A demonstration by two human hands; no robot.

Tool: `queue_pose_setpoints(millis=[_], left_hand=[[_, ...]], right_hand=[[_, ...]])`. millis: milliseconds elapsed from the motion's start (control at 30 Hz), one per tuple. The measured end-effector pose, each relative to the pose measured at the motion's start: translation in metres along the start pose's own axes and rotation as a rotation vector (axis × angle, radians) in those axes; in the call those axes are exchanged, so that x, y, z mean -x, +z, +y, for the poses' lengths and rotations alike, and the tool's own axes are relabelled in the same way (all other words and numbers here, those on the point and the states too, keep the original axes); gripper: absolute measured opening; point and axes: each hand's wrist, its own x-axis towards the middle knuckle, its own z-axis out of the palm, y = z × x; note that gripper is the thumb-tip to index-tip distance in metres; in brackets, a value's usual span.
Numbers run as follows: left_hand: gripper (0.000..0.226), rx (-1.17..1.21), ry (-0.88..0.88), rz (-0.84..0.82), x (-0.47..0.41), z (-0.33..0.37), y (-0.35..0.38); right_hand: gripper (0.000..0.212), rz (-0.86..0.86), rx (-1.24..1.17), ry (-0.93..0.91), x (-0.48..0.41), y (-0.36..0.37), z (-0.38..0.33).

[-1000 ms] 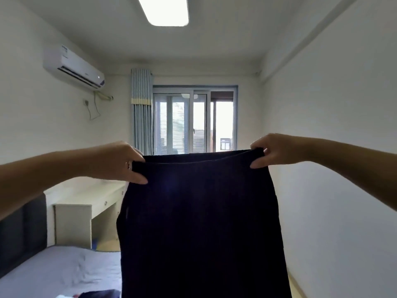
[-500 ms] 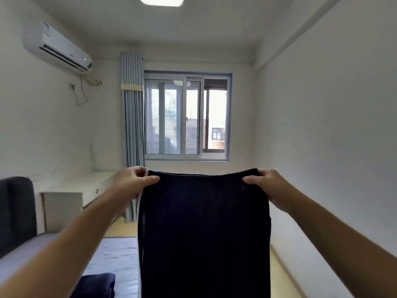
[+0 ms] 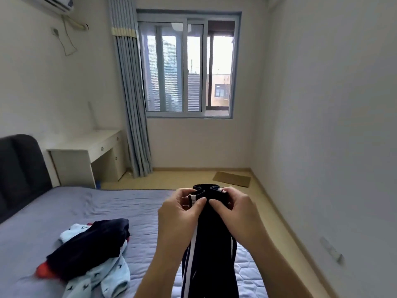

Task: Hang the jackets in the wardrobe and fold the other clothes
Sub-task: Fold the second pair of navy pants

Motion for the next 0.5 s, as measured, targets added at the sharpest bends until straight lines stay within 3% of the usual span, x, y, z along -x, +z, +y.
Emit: queue_pose_setpoints(millis=[100,200,300,500], left_hand=[[0.013,0.016,-0.037,-0.060,0.007,-0.005,-0.003],[0.035,0.026,-0.074,-0.151,0.008,-0.005,-0.008],[0.060,0.069,-0.126,-0.289,0.008,-0.001,-0.012],[0.055,-0.072,-0.050,-0.431,0.002,0.004,-0.021]], right_hand=[[0.009,-0.103,0.048,-0.031,0.006,0.001,0.002],[0.015,-0.234,0.001,-0.052,0.010,0.001,0.001],[0.016,-0.225,0.034,-0.064,0.010,-0.001,0.004],[0.019,-0.149,0.088,-0.052,0.008,-0.005,0.012]])
